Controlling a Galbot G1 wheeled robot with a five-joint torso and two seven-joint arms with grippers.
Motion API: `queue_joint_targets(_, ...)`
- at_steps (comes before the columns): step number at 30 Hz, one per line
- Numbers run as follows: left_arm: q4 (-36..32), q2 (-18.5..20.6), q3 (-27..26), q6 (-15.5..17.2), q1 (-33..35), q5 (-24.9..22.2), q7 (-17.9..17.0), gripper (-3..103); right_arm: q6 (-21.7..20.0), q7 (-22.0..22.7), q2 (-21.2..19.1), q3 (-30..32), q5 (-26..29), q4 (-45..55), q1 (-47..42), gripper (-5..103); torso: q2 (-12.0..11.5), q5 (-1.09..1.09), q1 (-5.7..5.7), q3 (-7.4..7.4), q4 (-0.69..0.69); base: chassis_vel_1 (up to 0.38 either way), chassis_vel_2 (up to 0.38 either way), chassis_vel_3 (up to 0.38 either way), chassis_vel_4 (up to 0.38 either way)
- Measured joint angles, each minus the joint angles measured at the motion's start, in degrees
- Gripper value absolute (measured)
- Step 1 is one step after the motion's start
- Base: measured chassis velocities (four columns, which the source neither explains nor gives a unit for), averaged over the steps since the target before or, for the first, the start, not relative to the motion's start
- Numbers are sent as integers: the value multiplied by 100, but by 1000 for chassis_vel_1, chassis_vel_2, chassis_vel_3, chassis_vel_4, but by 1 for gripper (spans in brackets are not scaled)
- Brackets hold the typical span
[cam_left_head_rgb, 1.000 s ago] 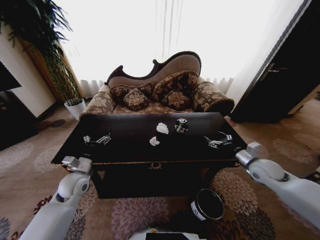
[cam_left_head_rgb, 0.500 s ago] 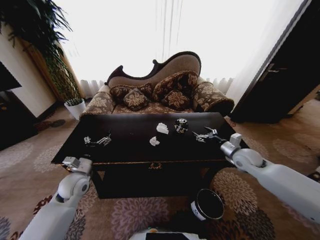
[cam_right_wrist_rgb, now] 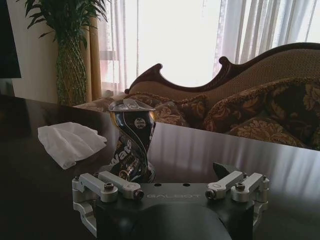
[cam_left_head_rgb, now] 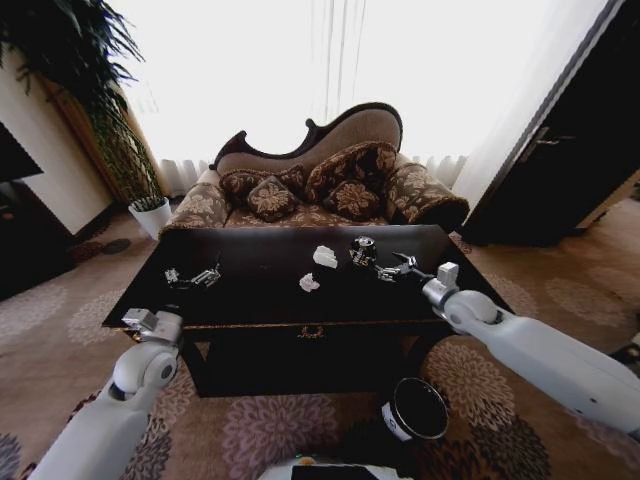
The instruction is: Move to the front of the table and place the trash on the table into the trash bin.
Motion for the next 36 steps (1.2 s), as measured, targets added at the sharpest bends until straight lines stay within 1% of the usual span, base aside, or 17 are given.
queue_joint_targets(4, -6, 40, -9, 25, -20, -12, -6, 100, -13, 6, 89, -223, -7, -51, 218, 100, 0, 0, 0, 0, 0, 0, 0, 0, 0)
queue_joint_targets(6, -35, 51, -37, 148, -15, -13, -34, 100, -16, 23, 154, -300, -12, -83, 309, 100, 0, 0, 0, 0, 0, 0, 0, 0, 0)
queue_joint_targets(9, -52, 53, -53, 248, -6, -11, -56, 100, -17, 30, 196, -351, -14, -118, 379, 100, 0, 1, 0, 0, 0, 0, 0, 0, 0)
queue_joint_targets(17, -59, 53, -59, 268, -2, -5, -60, 100, -11, 29, 250, -419, -21, -190, 503, 100, 0, 1, 0, 0, -1, 0, 0, 0, 0)
queue_joint_targets(19, -59, 53, -60, 268, -1, -4, -60, 100, 0, 35, 277, -452, -23, -209, 559, 101, 0, 1, 0, 0, -1, 0, 0, 0, 0)
queue_joint_targets(20, -60, 53, -60, 268, -1, -4, -60, 100, 9, 47, 299, -474, -23, -222, 603, 97, 0, 1, 0, 0, 0, 0, 0, 0, 0)
queue_joint_targets(21, -60, 53, -60, 268, -1, -4, -60, 100, 9, 47, 299, -474, -23, -222, 603, 97, 0, 1, 0, 0, 0, 0, 0, 0, 0)
queue_joint_targets(24, -60, 53, -62, 268, 1, -2, -61, 100, 41, 47, 322, -507, -24, -234, 668, 82, 0, 0, 0, 0, 0, 0, 0, 0, 0)
queue_joint_targets(25, -60, 52, -62, 268, 1, -2, -61, 100, 47, 42, 322, -508, -24, -232, 670, 82, 0, 0, 0, 0, 0, 0, 0, 0, 0)
queue_joint_targets(27, -60, 52, -62, 269, 2, 0, -61, 100, 70, 28, 322, -511, -24, -205, 667, 71, 0, 1, 0, 0, 0, 0, 0, 0, 0)
queue_joint_targets(28, -60, 52, -62, 269, 2, 0, -61, 100, 70, 28, 322, -511, -24, -205, 667, 71, 0, 1, 0, 0, 0, 0, 0, 0, 0)
queue_joint_targets(30, -60, 51, -63, 269, 2, 1, -61, 100, 86, 24, 316, -510, -24, -187, 639, 60, 0, 1, 0, 0, 0, 0, 0, 0, 0)
queue_joint_targets(31, -60, 51, -63, 268, 2, 2, -60, 100, 90, 24, 309, -506, -23, -177, 622, 60, 0, 1, 0, 0, 0, 0, 0, 0, 0)
queue_joint_targets(32, -60, 51, -63, 269, 2, 2, -61, 100, 94, 23, 300, -488, -22, -163, 594, 48, 0, 1, 0, 0, 0, 0, 0, 0, 0)
queue_joint_targets(34, -60, 50, -63, 269, 2, 2, -61, 100, 101, 22, 296, -470, -22, -157, 571, 48, 0, 0, 0, 0, 0, 0, 0, 0, 0)
queue_joint_targets(35, -60, 50, -63, 268, 2, 3, -61, 100, 107, 21, 295, -451, -22, -149, 547, 43, 0, 1, 0, 0, 0, 0, 0, 0, 0)
queue_joint_targets(36, -60, 50, -63, 269, 2, 3, -61, 100, 111, 20, 294, -434, -23, -144, 527, 43, 0, 1, 0, 0, 0, 0, 0, 0, 0)
